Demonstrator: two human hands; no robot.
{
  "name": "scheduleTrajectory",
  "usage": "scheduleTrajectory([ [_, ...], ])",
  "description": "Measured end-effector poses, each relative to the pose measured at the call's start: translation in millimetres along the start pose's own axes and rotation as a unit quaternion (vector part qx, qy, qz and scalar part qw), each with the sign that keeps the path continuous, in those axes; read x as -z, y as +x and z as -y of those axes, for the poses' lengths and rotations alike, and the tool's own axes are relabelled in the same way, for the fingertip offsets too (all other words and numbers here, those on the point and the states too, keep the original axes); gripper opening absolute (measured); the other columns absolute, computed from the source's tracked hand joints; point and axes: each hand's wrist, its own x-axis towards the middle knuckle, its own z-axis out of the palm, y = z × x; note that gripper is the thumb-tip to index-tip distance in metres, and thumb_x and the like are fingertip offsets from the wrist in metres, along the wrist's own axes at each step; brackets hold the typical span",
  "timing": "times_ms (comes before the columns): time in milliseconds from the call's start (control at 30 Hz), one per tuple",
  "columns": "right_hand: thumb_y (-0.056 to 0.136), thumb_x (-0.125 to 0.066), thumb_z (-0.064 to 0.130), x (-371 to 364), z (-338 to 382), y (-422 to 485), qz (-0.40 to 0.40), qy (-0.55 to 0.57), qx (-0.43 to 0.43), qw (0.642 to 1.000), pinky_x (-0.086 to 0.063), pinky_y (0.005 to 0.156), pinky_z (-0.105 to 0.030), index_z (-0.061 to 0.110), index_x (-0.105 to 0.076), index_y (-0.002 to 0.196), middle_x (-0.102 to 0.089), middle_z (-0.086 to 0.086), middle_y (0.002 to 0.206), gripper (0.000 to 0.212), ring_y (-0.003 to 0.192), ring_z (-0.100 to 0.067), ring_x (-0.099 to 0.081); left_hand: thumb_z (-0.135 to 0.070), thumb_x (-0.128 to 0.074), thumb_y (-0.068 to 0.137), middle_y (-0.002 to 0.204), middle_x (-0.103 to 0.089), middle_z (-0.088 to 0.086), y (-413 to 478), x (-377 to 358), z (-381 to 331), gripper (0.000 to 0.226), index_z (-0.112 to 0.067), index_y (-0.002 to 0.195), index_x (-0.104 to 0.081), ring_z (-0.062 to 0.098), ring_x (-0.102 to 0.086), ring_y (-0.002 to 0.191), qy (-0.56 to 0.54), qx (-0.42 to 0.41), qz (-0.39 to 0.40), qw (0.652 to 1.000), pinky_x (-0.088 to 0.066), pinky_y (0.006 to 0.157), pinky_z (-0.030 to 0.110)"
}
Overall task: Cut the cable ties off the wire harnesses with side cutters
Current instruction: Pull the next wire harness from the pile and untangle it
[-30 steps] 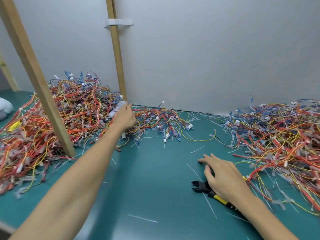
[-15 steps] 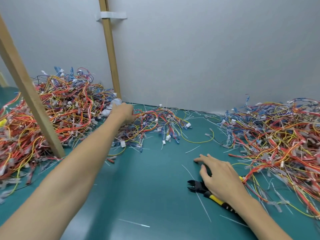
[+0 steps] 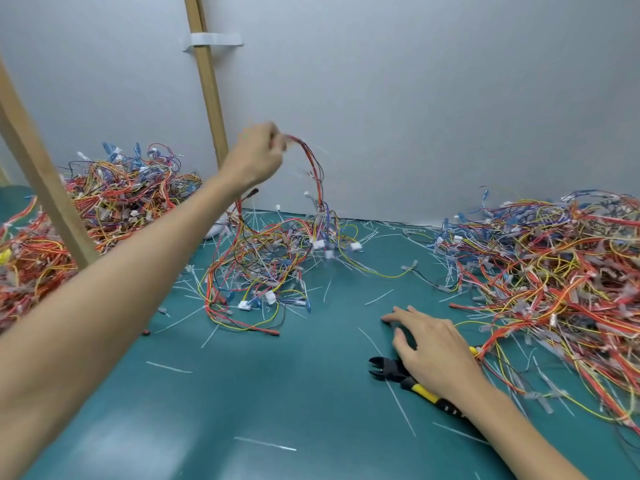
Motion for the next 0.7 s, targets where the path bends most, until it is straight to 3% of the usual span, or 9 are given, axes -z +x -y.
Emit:
scheduleTrajectory([
  [67, 0.099, -0.042, 0.031, 0.6, 0.3, -0.4, -0.006, 0.004, -0.004, 1.000, -0.027, 0.105, -0.029, 0.039, -0.056, 0.125, -0.053, 0.016, 0.141, 0.030, 0.141, -0.006, -0.033, -0.024, -0.047, 0.099, 0.083, -0.066, 0.009, -3.9, 5.5, -16.3, 0.030, -0.003, 0.100, -0.068, 0.022, -0.051, 0.060, 0.001, 0.019, 0.162, 0.987, -0.038, 0.049, 0.024],
  [100, 0.099, -0.042, 0.031, 1.1, 0.3, -0.6, -0.006, 0.005, -0.004, 1.000, -0.027, 0.104, -0.029, 0.039, -0.056, 0.125, -0.053, 0.016, 0.141, 0.030, 0.141, -0.006, -0.033, -0.022, -0.045, 0.100, 0.085, -0.066, 0.009, -3.6, 10.2, -22.9, 0.030, -0.003, 0.101, -0.068, 0.025, -0.056, 0.064, -0.026, 0.026, 0.150, 0.988, -0.040, 0.051, 0.025],
  [200, 0.099, -0.042, 0.032, 2.2, 0.5, -1.2, -0.001, 0.009, -0.003, 1.000, -0.026, 0.107, -0.029, 0.040, -0.055, 0.126, -0.051, 0.015, 0.143, 0.031, 0.142, -0.006, -0.031, -0.017, -0.039, 0.100, 0.099, -0.069, 0.012, -1.6, 25.3, -33.4, 0.029, -0.006, 0.098, -0.066, 0.026, -0.064, 0.090, -0.130, 0.047, -0.122, 0.983, -0.047, 0.071, 0.033],
  [233, 0.099, -0.042, 0.032, 2.3, 0.6, -1.5, 0.001, 0.008, -0.003, 1.000, -0.026, 0.108, -0.030, 0.039, -0.055, 0.126, -0.051, 0.015, 0.143, 0.032, 0.142, -0.006, -0.031, -0.018, -0.040, 0.099, 0.096, -0.068, 0.010, -3.7, 27.6, -36.7, 0.026, -0.010, 0.094, -0.065, 0.020, -0.064, 0.083, -0.143, 0.044, -0.116, 0.982, -0.047, 0.068, 0.030],
  [300, 0.099, -0.042, 0.032, 2.4, 0.6, -2.0, 0.002, 0.009, -0.004, 1.000, -0.026, 0.108, -0.030, 0.039, -0.055, 0.127, -0.051, 0.015, 0.143, 0.032, 0.142, -0.006, -0.031, -0.020, -0.043, 0.099, 0.082, -0.063, 0.006, -12.2, 22.0, -46.4, 0.023, -0.016, 0.086, -0.061, 0.009, -0.053, 0.055, -0.151, 0.023, 0.042, 0.987, -0.040, 0.048, 0.021],
  [333, 0.099, -0.042, 0.032, 2.9, 0.6, -1.8, 0.001, 0.008, -0.005, 1.000, -0.026, 0.108, -0.030, 0.039, -0.055, 0.127, -0.051, 0.015, 0.143, 0.032, 0.142, -0.006, -0.031, -0.021, -0.043, 0.100, 0.076, -0.059, 0.004, -17.0, 20.3, -51.1, 0.023, -0.018, 0.085, -0.060, 0.008, -0.047, 0.050, -0.177, 0.024, 0.065, 0.982, -0.036, 0.045, 0.019],
  [467, 0.099, -0.042, 0.033, 2.7, 0.7, -1.4, -0.002, 0.002, -0.003, 1.000, -0.026, 0.108, -0.030, 0.040, -0.054, 0.127, -0.053, 0.015, 0.141, 0.032, 0.142, -0.006, -0.031, -0.019, -0.038, 0.100, 0.088, -0.067, 0.003, -13.0, 38.9, -59.9, 0.027, -0.011, 0.098, -0.064, 0.013, -0.062, 0.081, -0.241, 0.046, -0.170, 0.954, -0.046, 0.071, 0.029],
  [600, 0.099, -0.042, 0.033, 3.7, 0.6, -0.9, 0.000, 0.003, -0.004, 1.000, -0.025, 0.109, -0.029, 0.040, -0.054, 0.127, -0.050, 0.017, 0.143, 0.032, 0.143, -0.005, -0.030, -0.021, -0.043, 0.100, 0.068, -0.056, -0.005, -22.4, 42.2, -77.1, 0.020, -0.015, 0.090, -0.059, -0.002, -0.045, 0.045, -0.331, 0.012, -0.066, 0.941, -0.034, 0.047, 0.019],
  [700, 0.099, -0.042, 0.033, 4.1, 0.7, -1.6, -0.001, 0.004, 0.003, 1.000, -0.025, 0.109, -0.029, 0.041, -0.054, 0.127, -0.051, 0.016, 0.142, 0.031, 0.143, -0.004, -0.030, -0.016, -0.039, 0.100, 0.065, -0.059, -0.004, -36.1, 49.2, -89.5, 0.023, -0.017, 0.085, -0.056, 0.001, -0.040, 0.043, -0.453, 0.021, -0.156, 0.878, -0.028, 0.043, 0.016],
])
